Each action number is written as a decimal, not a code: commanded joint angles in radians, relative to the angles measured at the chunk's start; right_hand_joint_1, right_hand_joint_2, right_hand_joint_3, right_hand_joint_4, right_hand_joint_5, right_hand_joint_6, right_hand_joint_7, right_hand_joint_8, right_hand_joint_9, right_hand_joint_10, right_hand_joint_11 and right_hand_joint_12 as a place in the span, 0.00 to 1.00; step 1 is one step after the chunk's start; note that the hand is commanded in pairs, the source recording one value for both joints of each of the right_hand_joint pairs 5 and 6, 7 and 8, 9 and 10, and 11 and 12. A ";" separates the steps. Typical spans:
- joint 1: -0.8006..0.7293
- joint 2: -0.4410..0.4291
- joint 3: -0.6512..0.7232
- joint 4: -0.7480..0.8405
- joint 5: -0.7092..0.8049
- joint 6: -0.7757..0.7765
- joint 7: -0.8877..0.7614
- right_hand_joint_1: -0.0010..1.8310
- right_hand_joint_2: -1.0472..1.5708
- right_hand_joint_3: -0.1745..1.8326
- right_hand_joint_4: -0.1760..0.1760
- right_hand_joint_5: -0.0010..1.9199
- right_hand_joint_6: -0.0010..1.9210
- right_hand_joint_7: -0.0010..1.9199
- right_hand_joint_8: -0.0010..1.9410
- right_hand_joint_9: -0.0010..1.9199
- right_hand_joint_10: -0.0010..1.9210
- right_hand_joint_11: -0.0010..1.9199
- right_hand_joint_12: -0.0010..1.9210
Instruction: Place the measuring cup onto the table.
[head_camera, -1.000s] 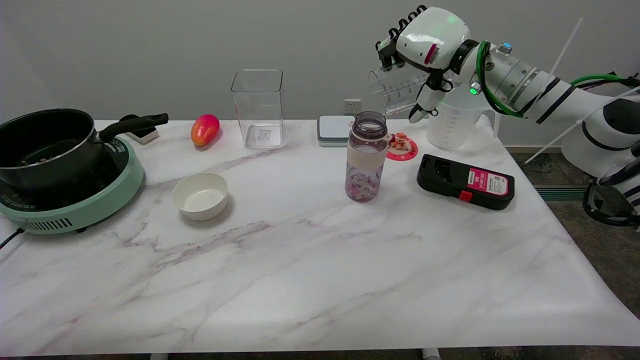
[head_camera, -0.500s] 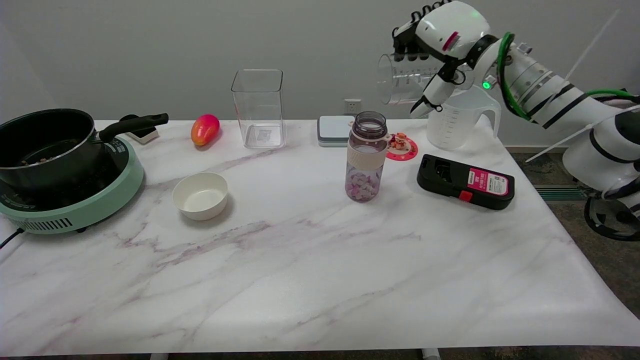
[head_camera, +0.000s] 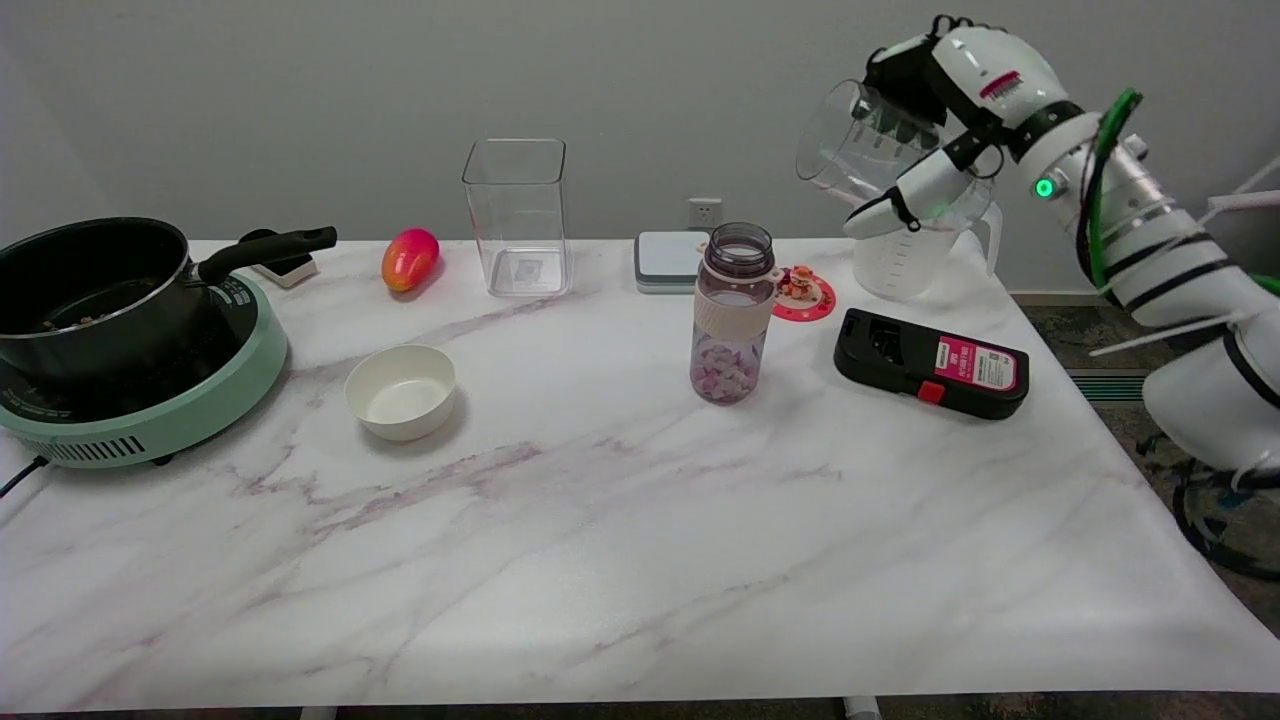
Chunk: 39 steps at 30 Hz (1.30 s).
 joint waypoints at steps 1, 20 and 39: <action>-0.303 -0.300 0.200 0.013 0.438 0.072 0.107 0.70 1.00 0.29 0.50 1.00 1.00 1.00 0.99 1.00 1.00 0.88 0.88; -0.274 -0.287 -0.180 -0.377 0.986 0.709 0.090 0.71 1.00 0.26 0.50 1.00 1.00 1.00 0.99 1.00 1.00 0.89 0.89; -0.208 -0.357 -0.406 -0.581 1.049 0.987 -0.021 0.71 1.00 0.24 0.50 1.00 1.00 1.00 0.99 1.00 1.00 0.90 0.90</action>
